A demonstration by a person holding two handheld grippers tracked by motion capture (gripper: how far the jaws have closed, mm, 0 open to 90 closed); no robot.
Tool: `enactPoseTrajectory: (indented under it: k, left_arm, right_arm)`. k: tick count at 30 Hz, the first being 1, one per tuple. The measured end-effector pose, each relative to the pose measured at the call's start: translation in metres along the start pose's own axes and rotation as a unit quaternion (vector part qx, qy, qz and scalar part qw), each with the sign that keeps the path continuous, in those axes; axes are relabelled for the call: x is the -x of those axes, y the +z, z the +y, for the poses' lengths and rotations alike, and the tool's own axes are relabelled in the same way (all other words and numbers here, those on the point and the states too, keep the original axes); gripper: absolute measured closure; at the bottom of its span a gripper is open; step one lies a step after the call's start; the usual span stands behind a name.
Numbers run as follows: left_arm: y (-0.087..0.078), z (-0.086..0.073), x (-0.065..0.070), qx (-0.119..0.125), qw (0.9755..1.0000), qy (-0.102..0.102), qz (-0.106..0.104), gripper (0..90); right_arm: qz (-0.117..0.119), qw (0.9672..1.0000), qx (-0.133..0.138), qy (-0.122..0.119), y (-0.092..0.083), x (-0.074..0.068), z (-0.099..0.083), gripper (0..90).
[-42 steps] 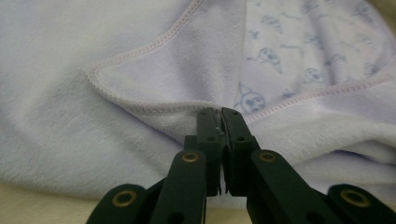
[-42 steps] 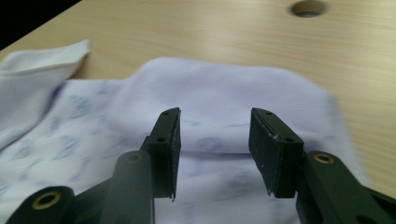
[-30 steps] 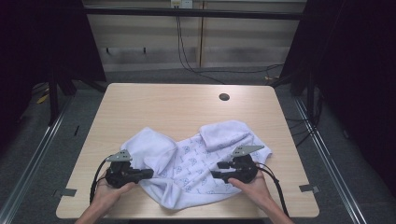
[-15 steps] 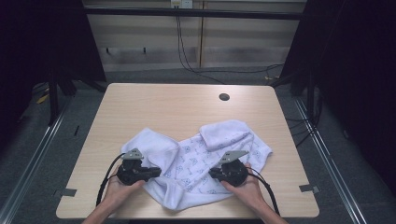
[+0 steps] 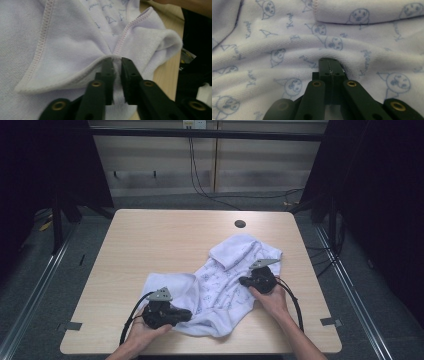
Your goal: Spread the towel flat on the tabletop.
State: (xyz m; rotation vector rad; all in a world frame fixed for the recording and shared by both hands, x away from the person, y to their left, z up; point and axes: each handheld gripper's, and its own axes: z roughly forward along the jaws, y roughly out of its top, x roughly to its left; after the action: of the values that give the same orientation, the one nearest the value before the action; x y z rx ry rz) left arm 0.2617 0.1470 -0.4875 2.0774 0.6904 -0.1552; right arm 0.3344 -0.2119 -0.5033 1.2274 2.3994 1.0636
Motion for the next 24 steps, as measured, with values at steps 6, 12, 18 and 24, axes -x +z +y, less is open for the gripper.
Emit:
enactPoseTrajectory:
  k: [6, 12, 18, 24]
  left_arm:
    - [-0.039, 0.000, -0.017, 0.060, 0.9980, -0.016, 0.012, 66.1]
    - [-0.060, -0.010, -0.061, 0.057, 0.9927, -0.052, 0.092, 81.8]
    - [-0.041, -0.013, -0.072, 0.003, 0.9935, -0.048, 0.103, 79.4]
    - [-0.036, -0.014, -0.060, -0.022, 0.9934, -0.028, 0.109, 84.1]
  right_arm:
    - [0.029, 0.9989, 0.036, 0.002, -0.020, -0.012, 0.003, 75.9]
    - [0.109, 0.9918, 0.060, -0.026, -0.032, -0.062, 0.016, 74.5]
    - [0.199, 0.9762, 0.041, -0.075, -0.008, -0.124, 0.031, 66.2]
    - [0.210, 0.9709, -0.010, -0.115, 0.027, -0.160, 0.032, 63.4]
